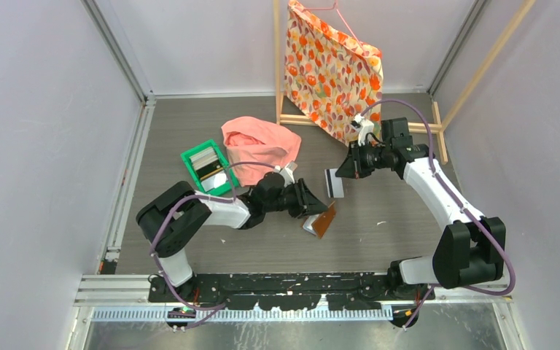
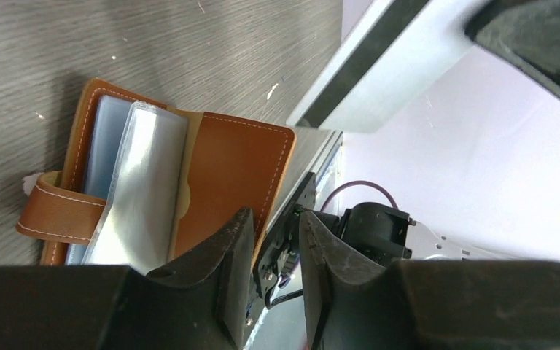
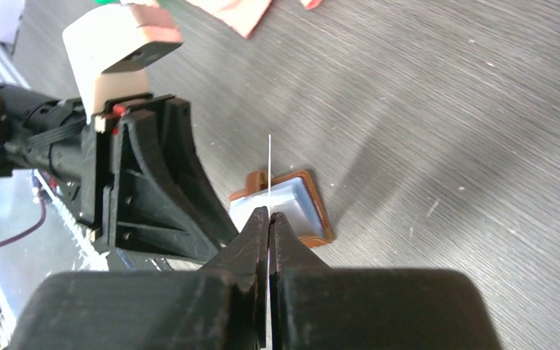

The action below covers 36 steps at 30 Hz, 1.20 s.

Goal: Put the credit cards into the card holder
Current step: Open the card holder at the center of the board.

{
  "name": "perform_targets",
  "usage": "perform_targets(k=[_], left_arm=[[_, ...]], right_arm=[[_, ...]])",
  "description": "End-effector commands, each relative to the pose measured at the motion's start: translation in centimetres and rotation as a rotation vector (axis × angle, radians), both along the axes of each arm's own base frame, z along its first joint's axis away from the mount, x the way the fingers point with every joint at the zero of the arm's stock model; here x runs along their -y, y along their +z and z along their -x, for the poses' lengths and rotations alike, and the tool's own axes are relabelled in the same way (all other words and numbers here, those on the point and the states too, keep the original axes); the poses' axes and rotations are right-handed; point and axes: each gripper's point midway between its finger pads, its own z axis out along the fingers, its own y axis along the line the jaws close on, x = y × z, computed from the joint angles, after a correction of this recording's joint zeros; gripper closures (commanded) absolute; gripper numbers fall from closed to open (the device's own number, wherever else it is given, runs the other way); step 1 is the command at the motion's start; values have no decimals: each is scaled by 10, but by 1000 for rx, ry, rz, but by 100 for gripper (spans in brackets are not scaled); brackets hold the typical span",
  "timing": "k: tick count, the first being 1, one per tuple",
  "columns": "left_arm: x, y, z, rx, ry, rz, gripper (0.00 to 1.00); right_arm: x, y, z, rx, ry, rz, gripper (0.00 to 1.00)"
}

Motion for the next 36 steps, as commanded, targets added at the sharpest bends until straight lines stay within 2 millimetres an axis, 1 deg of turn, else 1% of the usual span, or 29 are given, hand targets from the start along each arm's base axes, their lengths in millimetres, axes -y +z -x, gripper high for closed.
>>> perform_targets(k=[1, 4, 6, 8, 11, 15, 19, 21, 23, 24, 25, 26, 27, 29, 31, 34, 36], left_arm=[[10, 5, 3, 35, -3, 38, 71], [8, 2, 4, 60, -8, 19, 72], [4, -4, 7, 73, -18, -34, 71], [0, -12, 14, 77, -35, -105, 71], [-2, -17, 24, 108, -51, -189, 71], [3, -19, 37, 140, -55, -231, 73], [10, -16, 44, 171, -48, -241, 75], [13, -17, 42, 173, -43, -242, 79], [15, -19, 39, 175, -34, -248, 90], [15, -19, 37, 186, -27, -258, 92], [13, -20, 34, 197, -19, -281, 96], [8, -21, 31, 214, -15, -314, 99], [3, -20, 28, 231, -13, -349, 100], [-18, -22, 22, 245, -7, -455, 100], [-42, -17, 15, 277, 12, -547, 100], [-79, -1, 5, 336, 22, -699, 100], [-94, 11, 3, 366, -3, -775, 100]], right_arm=[[13, 4, -16, 47, -103, 40, 99], [13, 1, -16, 38, -92, 43, 99], [11, 1, -14, 30, -81, 32, 99], [10, 3, -14, 33, -74, 22, 99], [7, 7, -12, 35, -64, 8, 99], [6, 5, -10, 19, -58, -3, 99], [5, 4, -9, 3, -44, -5, 99], [4, 4, -8, -2, -36, -10, 99], [4, 5, -8, 2, -34, -11, 99], [4, 7, -8, 8, -32, -11, 99], [5, 9, -8, 13, -34, -13, 99], [5, 11, -8, 17, -35, -16, 99], [6, 13, -8, 23, -36, -20, 99], [8, 17, -7, 32, -40, -27, 99], [9, 21, -7, 44, -42, -32, 99], [8, 24, -6, 46, -42, -42, 99], [8, 25, -6, 45, -47, -48, 99]])
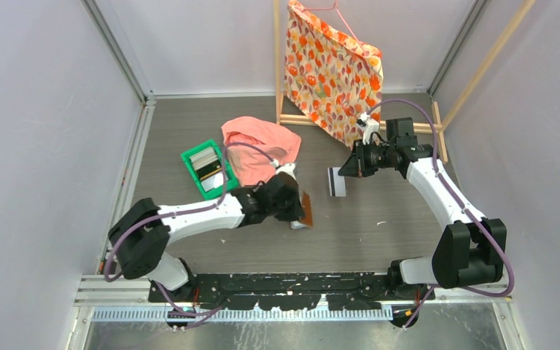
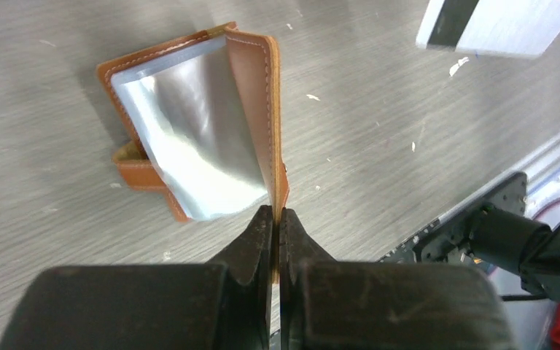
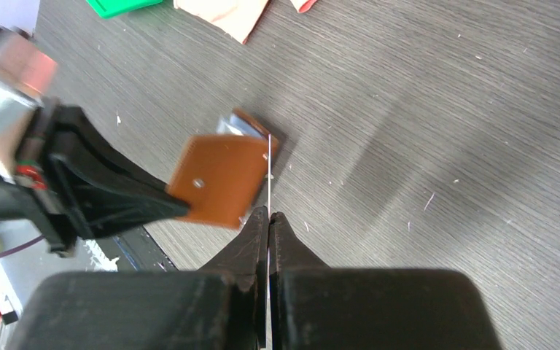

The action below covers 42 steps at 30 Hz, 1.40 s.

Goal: Put the credit cards into the card holder
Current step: Open the card holder at the center of the board.

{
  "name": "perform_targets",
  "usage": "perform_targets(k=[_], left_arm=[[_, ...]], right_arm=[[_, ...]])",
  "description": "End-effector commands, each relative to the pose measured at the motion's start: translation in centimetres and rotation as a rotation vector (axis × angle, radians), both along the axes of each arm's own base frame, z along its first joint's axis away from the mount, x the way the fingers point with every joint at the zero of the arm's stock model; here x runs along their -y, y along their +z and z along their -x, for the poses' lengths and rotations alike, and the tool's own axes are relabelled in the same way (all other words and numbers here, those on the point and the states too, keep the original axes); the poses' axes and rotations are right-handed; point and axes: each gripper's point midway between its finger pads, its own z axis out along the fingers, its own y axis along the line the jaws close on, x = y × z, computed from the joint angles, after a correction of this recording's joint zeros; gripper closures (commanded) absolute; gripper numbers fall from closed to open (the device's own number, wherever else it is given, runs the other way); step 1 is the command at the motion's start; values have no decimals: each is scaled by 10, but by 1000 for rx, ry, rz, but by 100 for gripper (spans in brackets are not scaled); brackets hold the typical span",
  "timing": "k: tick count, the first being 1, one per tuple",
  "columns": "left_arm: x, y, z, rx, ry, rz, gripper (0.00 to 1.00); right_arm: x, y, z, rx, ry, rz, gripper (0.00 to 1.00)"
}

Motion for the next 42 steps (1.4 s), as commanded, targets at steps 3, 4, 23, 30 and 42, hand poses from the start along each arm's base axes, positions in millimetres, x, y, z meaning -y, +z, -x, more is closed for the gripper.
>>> perform_targets(k=[3, 4, 23, 30, 42], left_arm=[[-48, 36, -16, 113, -70, -305, 100], [-47, 31, -17, 97, -92, -346, 100], [8, 1, -21, 126, -231, -627, 100], [17, -2, -20, 128, -237, -631, 98], [25, 5, -23, 140, -234, -611, 77]], right_arm=[[-4, 25, -4, 56, -11, -56, 99], [-6, 26, -5, 46, -24, -79, 99], [-7, 12, -40, -244, -381, -457, 99], [-24, -18, -29, -290, -328, -297, 99], [1, -57, -2, -353, -284, -3, 99]])
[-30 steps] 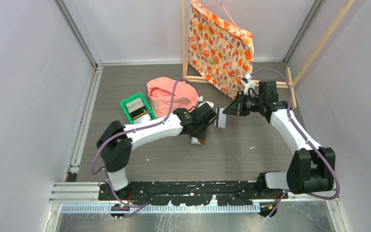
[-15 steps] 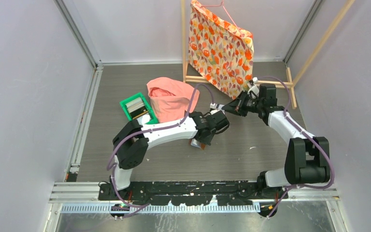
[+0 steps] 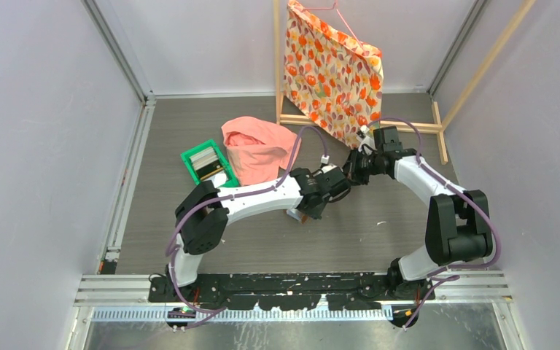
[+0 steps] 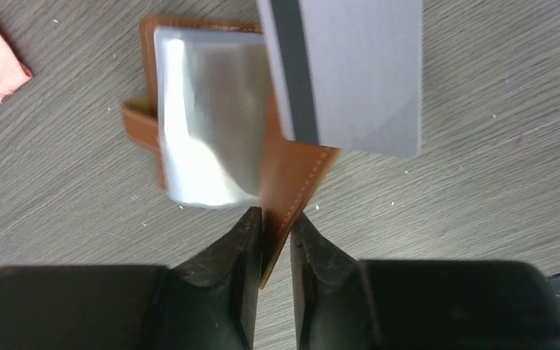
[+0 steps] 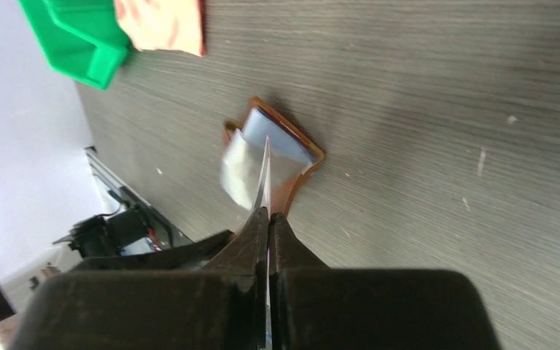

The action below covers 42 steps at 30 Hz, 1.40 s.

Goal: Put the credit cards into the card holder
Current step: Open the card holder at the center of the board.

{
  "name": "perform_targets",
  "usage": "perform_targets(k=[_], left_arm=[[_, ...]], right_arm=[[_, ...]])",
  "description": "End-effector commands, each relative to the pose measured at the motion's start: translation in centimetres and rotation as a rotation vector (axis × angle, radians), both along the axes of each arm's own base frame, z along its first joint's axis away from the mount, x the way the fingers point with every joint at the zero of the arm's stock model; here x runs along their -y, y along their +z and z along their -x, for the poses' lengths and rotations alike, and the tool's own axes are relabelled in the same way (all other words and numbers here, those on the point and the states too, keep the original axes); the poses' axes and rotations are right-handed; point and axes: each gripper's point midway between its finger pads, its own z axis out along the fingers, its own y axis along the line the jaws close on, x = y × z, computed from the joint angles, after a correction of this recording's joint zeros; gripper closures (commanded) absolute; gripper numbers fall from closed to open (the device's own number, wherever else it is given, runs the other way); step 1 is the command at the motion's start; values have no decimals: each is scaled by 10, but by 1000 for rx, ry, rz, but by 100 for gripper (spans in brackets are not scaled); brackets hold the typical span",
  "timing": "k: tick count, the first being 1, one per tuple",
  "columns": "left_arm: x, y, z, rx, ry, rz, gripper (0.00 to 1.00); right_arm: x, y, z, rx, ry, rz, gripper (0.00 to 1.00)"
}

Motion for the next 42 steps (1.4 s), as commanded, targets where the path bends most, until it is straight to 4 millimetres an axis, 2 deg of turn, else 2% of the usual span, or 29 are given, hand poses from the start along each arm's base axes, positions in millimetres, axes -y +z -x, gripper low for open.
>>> perform_targets(k=[1, 5, 10, 17, 21, 28, 32, 37, 42], left_arm=[[9, 13, -5, 26, -2, 35, 76], [17, 20, -3, 20, -7, 86, 61], [26, 37, 1, 22, -17, 179, 49], [38, 77, 11, 28, -84, 417, 45], [32, 91, 4, 56, -146, 560, 45], [18, 83, -7, -29, -182, 682, 54], [29, 79, -4, -73, -231, 708, 59], [38, 60, -8, -106, -243, 676, 58], [41, 56, -4, -150, -233, 683, 57]], right_arm=[[18, 0, 7, 40, 42, 130, 99], [22, -9, 12, 10, 71, 164, 99], [22, -12, 16, 4, 103, 163, 99], [23, -17, 19, -7, 133, 177, 99], [22, -19, 20, -10, 146, 179, 99], [20, -19, 20, -7, 158, 178, 99], [20, -19, 20, -8, 161, 175, 99], [19, -17, 20, -6, 163, 172, 99], [18, -16, 19, -1, 165, 169, 99]])
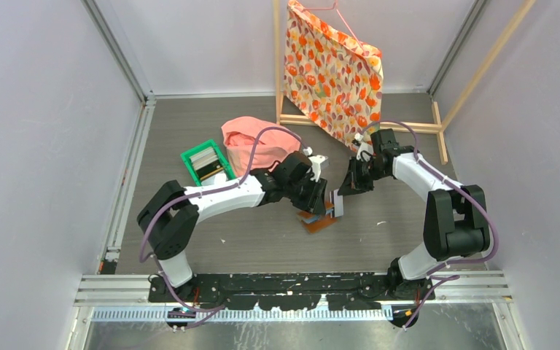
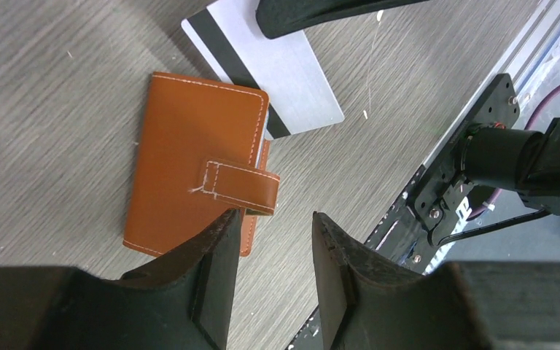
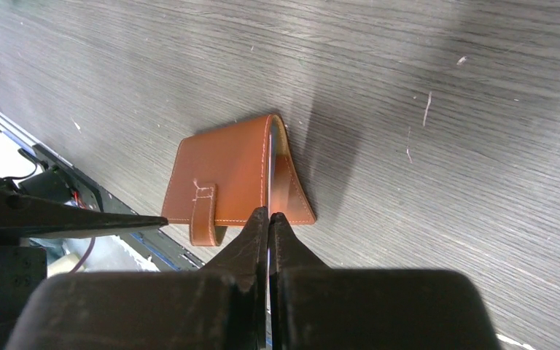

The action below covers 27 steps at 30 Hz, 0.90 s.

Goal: Put the credit cards into the card holder
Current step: Open the card holder at the center of the board.

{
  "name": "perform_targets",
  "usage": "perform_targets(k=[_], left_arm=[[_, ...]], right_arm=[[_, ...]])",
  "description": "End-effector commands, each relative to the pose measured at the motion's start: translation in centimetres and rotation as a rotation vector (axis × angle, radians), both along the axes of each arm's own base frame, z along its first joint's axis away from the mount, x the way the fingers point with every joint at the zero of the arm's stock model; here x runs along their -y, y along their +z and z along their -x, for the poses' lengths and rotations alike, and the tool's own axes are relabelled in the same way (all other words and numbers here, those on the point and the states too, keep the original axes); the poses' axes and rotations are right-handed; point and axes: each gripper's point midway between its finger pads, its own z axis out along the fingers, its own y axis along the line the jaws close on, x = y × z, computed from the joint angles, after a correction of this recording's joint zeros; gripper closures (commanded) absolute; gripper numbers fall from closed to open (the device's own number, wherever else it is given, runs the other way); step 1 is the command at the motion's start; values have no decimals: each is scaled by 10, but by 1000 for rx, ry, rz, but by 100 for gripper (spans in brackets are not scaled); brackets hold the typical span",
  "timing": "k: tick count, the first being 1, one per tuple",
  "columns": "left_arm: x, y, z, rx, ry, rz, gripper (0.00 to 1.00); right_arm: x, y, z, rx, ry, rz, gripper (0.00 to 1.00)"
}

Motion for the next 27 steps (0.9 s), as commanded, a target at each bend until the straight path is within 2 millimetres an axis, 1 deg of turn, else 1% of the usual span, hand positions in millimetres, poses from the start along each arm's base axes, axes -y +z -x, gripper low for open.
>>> perform_targets(k=[1, 3, 4, 5, 6, 7, 8, 13, 18, 22, 27], left_arm=[[14, 28, -4, 40, -27, 83, 57], [9, 31, -5, 83, -39, 65, 54], [5, 30, -4, 109, -50, 39, 47], [3, 29, -3, 131, -65, 12, 35], [1, 27, -1, 146, -81, -16, 13], [-1, 23, 1, 155, -92, -49, 2], [-1, 21, 2, 163, -101, -64, 0], [-1, -1, 7, 215, -133, -168, 0], [-8, -22, -1, 288, -114, -311, 0], [-10, -30, -5, 317, -120, -361, 0], [-12, -32, -12, 355, -121, -394, 0]], right_arm=[[-5, 14, -10, 48, 23, -16, 99], [-6, 14, -10, 47, 26, -17, 99], [-6, 14, -10, 47, 27, -17, 99], [-6, 13, -10, 45, 29, -17, 99], [-7, 13, -10, 45, 30, -17, 99], [-7, 12, -10, 44, 31, -17, 99], [-8, 12, -11, 44, 33, -16, 99], [-9, 9, -11, 35, 34, -13, 99], [-9, 9, -12, 35, 36, -12, 99], [-9, 9, -12, 34, 34, -13, 99], [-10, 8, -12, 33, 36, -15, 99]])
